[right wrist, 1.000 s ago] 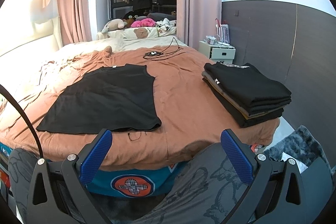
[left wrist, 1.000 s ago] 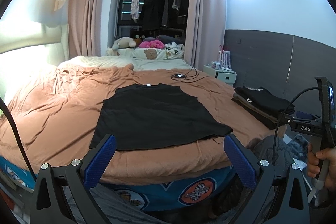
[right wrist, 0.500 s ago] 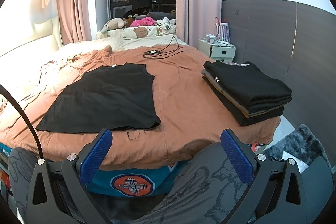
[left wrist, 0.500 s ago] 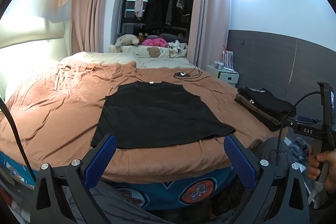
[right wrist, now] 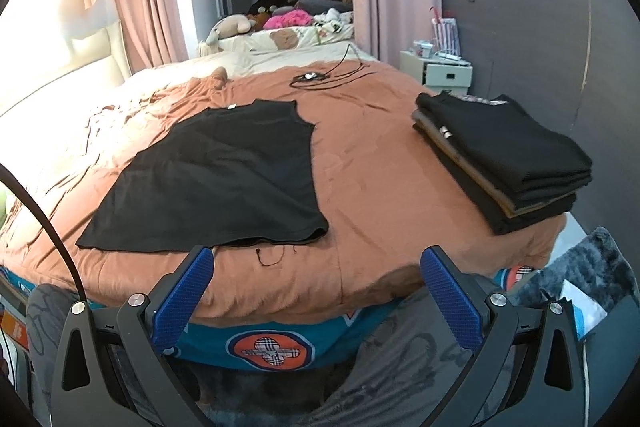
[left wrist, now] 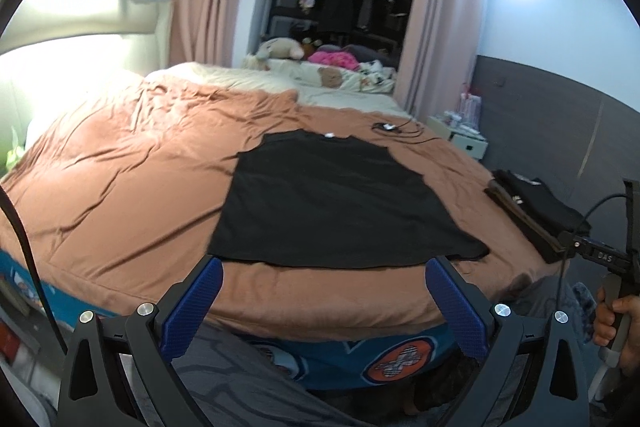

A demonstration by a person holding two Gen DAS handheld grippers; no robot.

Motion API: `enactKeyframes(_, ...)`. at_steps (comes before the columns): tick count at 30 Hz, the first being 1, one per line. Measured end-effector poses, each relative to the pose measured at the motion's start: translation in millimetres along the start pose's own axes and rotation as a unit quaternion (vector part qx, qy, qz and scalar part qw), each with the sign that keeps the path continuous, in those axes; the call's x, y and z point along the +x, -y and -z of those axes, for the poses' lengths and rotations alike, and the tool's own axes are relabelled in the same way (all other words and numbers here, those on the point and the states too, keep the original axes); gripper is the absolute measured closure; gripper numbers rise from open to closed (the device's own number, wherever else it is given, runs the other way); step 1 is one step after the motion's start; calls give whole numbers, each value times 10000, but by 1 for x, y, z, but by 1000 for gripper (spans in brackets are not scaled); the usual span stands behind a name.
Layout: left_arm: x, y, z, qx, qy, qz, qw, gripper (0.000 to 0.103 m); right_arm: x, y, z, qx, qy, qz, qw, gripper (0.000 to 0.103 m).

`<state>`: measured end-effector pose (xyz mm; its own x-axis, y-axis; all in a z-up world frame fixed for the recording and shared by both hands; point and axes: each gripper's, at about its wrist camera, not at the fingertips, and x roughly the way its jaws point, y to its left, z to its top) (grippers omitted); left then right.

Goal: Fold small clothes
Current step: 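Lower both grippers toward the hem of the black shirt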

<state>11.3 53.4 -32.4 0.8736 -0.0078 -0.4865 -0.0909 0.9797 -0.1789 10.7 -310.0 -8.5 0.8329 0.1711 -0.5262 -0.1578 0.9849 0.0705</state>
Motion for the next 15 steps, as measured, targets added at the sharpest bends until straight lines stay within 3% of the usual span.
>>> enactKeyframes(6, 17, -26, -1, 31, -323, -218, 9992, 4, 34, 7, -8, 96, -229, -241, 9994, 0)
enactKeyframes(15, 46, -64, -3, -396, -748, -319, 9959, 16, 75, 18, -18, 3, -434, -582, 9974, 0)
